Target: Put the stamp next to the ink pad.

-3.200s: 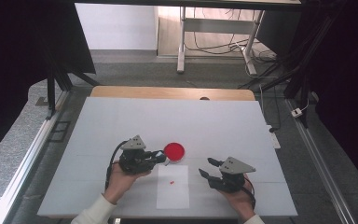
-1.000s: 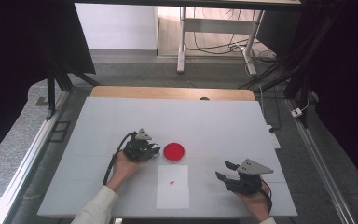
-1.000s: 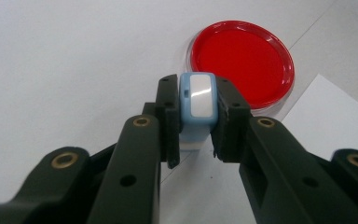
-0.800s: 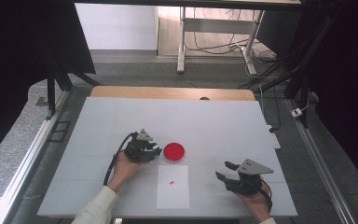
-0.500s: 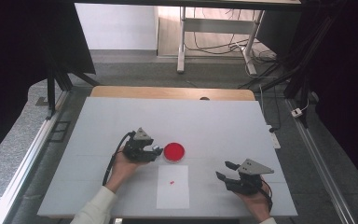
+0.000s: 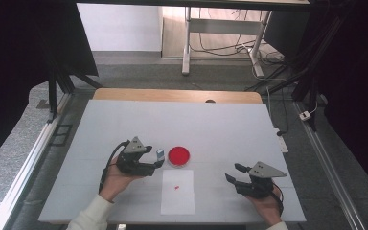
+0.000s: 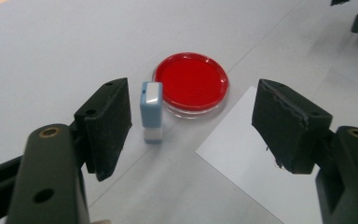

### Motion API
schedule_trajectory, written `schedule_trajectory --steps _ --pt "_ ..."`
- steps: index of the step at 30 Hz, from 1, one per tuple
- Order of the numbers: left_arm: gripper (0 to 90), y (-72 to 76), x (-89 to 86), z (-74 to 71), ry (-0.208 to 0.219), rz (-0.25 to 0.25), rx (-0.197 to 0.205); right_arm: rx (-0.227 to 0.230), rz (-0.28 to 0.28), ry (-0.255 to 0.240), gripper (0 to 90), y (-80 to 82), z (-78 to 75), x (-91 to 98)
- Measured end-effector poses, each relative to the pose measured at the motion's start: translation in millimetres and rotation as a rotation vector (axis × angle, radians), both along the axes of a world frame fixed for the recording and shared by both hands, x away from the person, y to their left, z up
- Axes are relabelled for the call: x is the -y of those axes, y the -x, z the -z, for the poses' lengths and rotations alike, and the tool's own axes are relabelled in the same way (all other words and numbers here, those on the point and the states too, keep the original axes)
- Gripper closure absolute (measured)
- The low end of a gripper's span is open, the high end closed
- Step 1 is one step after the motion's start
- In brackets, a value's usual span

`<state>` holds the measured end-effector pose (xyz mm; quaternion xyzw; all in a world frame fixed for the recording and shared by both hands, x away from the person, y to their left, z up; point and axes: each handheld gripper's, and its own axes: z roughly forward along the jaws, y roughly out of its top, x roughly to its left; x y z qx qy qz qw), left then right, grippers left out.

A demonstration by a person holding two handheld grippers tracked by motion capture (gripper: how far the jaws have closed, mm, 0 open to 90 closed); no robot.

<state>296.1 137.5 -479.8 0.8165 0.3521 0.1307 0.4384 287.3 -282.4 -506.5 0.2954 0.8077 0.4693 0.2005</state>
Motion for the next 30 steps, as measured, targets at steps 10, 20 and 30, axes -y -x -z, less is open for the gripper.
schedule_trajectory --steps 10,20,30 --pt "27.6 28.1 -30.4 1.2 0.009 -0.029 0.021 0.013 -0.005 0.005 42.8 -1.4 -0.3 9.8" --pt "27.8 51.3 -54.1 14.7 0.001 -0.038 -0.001 0.020 0.000 0.039 42.8 -2.1 2.2 20.1" --pt "27.8 60.6 -70.6 17.1 0.013 -0.065 -0.004 0.033 0.011 0.050 43.0 0.0 1.5 24.3"
